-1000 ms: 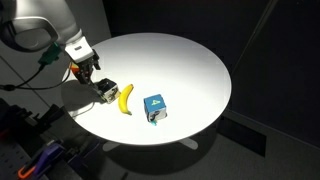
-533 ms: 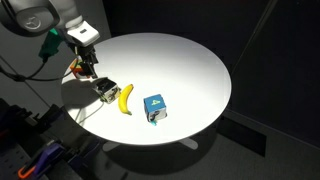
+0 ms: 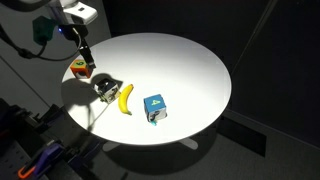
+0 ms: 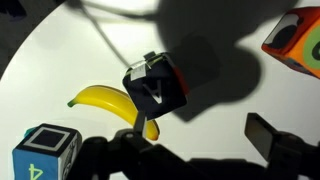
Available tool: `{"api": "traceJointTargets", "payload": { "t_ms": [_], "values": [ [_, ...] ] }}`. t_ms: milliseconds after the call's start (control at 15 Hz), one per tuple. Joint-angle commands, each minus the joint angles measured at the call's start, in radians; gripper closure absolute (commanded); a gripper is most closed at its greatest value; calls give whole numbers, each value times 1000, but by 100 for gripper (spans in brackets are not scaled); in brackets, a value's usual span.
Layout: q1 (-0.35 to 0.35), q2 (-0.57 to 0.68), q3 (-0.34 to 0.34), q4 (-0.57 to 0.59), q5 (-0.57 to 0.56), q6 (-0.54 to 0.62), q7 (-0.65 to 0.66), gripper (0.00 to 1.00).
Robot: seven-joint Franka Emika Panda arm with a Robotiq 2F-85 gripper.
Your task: Move the black cube towards the edge of the table
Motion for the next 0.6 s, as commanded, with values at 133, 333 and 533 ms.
{"api": "traceJointTargets", "payload": {
  "t_ms": [133, 333, 533],
  "values": [
    [-17, -142, 36, -8, -87, -154, -87, 0],
    [-26, -201, 61, -10, -112, -192, -101, 0],
    [-34, -257, 86, -13, -77, -232, -130, 0]
  ]
}}
